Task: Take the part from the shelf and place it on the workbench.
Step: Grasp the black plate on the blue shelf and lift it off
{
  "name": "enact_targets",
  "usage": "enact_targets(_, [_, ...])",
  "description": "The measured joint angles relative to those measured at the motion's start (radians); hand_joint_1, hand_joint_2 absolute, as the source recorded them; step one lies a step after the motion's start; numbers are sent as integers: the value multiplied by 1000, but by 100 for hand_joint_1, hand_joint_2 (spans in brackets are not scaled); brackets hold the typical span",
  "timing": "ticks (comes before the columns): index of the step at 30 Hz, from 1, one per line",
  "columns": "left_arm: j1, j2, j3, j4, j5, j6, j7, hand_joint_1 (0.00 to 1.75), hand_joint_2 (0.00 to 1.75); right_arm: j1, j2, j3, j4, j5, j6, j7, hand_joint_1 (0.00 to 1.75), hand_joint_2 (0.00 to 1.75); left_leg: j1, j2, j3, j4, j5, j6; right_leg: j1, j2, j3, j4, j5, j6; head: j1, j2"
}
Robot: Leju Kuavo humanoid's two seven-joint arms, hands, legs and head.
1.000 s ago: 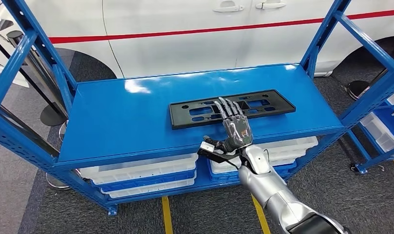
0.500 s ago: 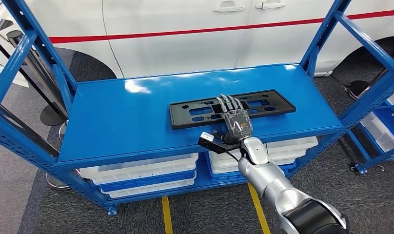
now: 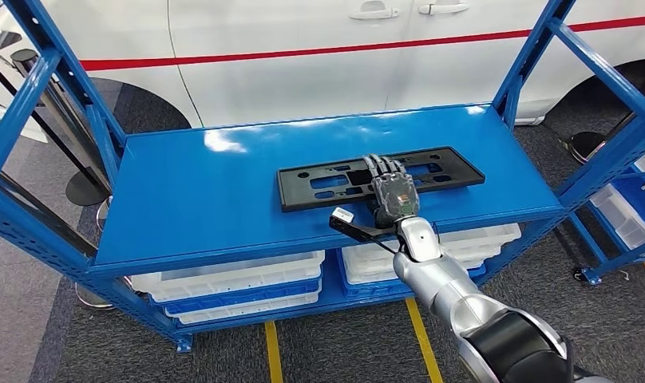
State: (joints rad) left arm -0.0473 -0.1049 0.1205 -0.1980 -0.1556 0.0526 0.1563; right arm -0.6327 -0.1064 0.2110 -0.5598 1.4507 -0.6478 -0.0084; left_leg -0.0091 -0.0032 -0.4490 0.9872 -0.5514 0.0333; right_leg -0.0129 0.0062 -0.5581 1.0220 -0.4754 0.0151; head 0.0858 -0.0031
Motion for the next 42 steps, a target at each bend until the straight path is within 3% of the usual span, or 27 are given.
enact_targets(7, [0, 0, 8, 0, 0, -3, -3, 0, 0, 5, 0, 3, 18, -14, -2, -28, 175, 175, 0, 0, 0, 0, 0, 0, 0, 0, 0, 0, 0, 0, 0, 0])
enact_targets(11, [-1, 0, 13, 0, 2, -4, -3, 0, 175, 6, 1, 3, 20, -17, -1, -43, 175, 175, 0, 0, 0, 0, 0, 0, 0, 0, 0, 0, 0, 0, 0, 0])
enact_targets(37, [-1, 0, 60, 0, 49, -31, -33, 0, 175, 27, 10, 3, 11, -49, 0, -90, 175, 175, 0, 0, 4, 0, 0, 0, 0, 0, 3, 0, 0, 0, 0, 0])
enact_targets(42, [0, 0, 77, 0, 60, -42, -35, 0, 175, 89, 6, 3, -98, 8, -11, -96, 175, 175, -2, 0, 2, 3, -1, 1, -2, 0, 3, -2, 1, 2, 0, 0])
